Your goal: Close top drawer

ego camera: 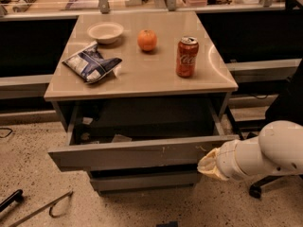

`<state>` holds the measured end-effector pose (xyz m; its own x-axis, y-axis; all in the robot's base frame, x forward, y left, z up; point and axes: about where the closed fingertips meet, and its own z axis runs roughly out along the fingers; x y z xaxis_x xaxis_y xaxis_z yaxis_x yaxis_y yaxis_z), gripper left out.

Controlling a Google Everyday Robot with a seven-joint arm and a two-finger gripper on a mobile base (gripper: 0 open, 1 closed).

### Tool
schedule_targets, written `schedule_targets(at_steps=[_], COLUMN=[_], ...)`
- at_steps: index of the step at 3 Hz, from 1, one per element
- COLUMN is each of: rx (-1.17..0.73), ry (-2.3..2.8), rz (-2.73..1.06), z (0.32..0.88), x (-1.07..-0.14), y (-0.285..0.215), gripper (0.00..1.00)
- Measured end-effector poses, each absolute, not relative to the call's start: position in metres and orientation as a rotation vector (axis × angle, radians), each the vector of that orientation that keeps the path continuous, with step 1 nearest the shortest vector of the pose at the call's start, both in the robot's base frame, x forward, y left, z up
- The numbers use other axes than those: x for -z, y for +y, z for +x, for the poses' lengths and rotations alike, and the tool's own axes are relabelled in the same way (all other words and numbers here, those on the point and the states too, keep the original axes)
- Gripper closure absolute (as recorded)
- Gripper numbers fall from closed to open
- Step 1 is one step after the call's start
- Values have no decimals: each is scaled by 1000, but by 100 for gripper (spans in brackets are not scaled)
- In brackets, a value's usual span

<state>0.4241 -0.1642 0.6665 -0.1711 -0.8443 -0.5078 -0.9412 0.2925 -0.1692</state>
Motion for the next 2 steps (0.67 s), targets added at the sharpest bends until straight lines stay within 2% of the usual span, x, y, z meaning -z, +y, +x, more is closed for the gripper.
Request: schedule_targets(at_steps=[1,2], rx=[-321,-321], ry=[2026,2026], rz=[-1538,-1538], z=[437,437], x=[-617,-617], y=[-160,-160], gripper=[100,100])
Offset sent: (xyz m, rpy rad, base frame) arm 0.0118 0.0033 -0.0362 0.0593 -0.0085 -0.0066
